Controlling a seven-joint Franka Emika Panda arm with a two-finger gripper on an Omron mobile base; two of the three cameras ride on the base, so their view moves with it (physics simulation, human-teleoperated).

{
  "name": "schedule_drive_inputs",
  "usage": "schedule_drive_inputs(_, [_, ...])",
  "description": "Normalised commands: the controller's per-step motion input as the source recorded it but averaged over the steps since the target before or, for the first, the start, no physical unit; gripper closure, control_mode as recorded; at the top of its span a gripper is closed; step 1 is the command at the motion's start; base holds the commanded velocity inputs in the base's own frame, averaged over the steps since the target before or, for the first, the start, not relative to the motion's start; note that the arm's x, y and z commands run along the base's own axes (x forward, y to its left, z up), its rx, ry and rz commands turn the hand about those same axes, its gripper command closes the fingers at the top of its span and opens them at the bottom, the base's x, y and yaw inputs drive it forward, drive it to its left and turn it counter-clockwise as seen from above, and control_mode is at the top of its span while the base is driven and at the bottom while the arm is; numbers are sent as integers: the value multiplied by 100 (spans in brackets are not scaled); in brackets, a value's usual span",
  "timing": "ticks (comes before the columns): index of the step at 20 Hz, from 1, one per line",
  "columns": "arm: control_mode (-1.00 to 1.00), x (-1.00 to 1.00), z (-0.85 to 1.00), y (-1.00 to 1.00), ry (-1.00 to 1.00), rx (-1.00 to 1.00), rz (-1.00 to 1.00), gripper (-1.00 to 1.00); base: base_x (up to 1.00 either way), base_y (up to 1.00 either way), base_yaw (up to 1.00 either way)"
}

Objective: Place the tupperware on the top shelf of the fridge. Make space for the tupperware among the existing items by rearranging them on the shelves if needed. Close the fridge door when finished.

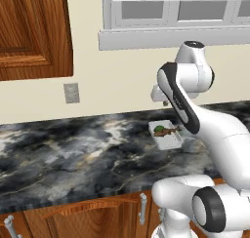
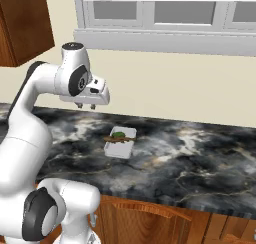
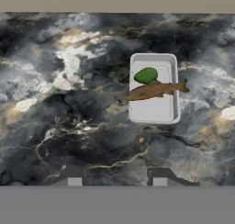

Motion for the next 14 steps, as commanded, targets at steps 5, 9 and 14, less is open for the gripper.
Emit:
schedule_drive_inputs(5, [-100, -28, -13, 0, -1, -1, -10, -100, 0, 0, 0])
schedule_drive_inputs(9, [-100, -72, -70, 1, -3, -1, -28, -100, 0, 0, 0])
schedule_drive_inputs(14, [-100, -21, -63, -23, -1, 5, -46, -100, 0, 0, 0])
